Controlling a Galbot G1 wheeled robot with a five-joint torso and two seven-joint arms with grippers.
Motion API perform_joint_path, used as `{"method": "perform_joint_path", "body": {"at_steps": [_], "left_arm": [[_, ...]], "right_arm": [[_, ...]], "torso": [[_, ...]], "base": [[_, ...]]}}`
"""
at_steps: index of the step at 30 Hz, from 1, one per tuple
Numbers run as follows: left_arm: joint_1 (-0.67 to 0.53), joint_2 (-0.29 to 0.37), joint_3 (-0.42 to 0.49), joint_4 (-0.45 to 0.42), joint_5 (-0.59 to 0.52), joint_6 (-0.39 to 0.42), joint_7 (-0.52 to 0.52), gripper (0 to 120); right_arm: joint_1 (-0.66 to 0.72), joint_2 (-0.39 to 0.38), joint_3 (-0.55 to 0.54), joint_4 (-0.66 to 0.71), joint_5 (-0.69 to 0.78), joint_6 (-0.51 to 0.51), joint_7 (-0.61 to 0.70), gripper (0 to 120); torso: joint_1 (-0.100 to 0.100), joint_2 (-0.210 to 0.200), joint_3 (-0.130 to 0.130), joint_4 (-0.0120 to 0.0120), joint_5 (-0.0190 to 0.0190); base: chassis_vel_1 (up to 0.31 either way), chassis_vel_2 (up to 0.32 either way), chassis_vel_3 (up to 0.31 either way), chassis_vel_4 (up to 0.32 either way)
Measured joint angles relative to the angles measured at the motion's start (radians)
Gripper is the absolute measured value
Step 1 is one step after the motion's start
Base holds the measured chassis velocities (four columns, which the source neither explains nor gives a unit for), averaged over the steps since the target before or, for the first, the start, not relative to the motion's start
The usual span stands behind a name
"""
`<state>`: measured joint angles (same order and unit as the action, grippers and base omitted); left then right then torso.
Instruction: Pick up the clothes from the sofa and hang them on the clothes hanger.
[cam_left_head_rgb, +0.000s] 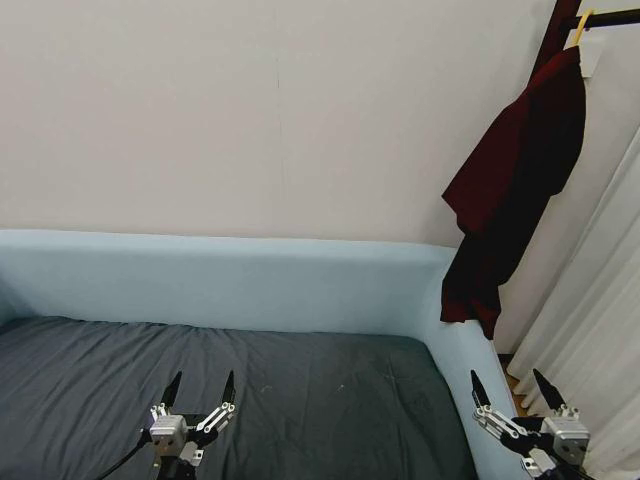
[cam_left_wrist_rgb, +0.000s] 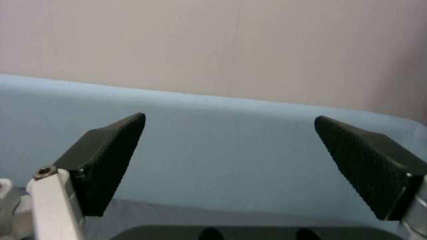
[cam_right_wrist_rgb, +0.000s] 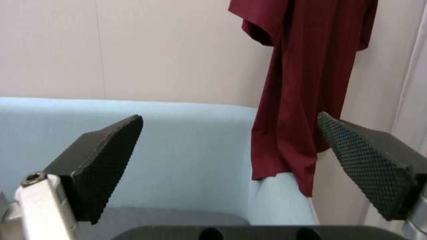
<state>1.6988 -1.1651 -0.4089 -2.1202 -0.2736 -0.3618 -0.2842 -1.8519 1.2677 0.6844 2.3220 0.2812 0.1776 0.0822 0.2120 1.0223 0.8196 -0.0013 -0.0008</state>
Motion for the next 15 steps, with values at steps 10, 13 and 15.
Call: {"method": "perform_joint_path", "body": {"at_steps": [10, 13, 15], "left_arm": [[0.0, 0.0, 0.0, 0.0, 0.0, 0.0, 0.0, 100], [0.0, 0.0, 0.0, 0.0, -0.001, 0.0, 0.0, 100], [0.0, 0.0, 0.0, 0.0, -0.001, 0.0, 0.0, 100]], "right_arm": [[0.002, -0.001, -0.001, -0.001, 0.002, -0.002, 0.001, 100], [0.002, -0.001, -0.001, -0.001, 0.003, -0.002, 0.002, 100], [0.002, -0.002, -0.001, -0.001, 0.003, -0.002, 0.002, 100]], "torso": [[0.0, 0.0, 0.0, 0.0, 0.0], [0.0, 0.0, 0.0, 0.0, 0.0], [0.0, 0.0, 0.0, 0.0, 0.0]], "base": [[0.0, 0.0, 0.0, 0.0], [0.0, 0.0, 0.0, 0.0], [0.0, 0.0, 0.0, 0.0]]}}
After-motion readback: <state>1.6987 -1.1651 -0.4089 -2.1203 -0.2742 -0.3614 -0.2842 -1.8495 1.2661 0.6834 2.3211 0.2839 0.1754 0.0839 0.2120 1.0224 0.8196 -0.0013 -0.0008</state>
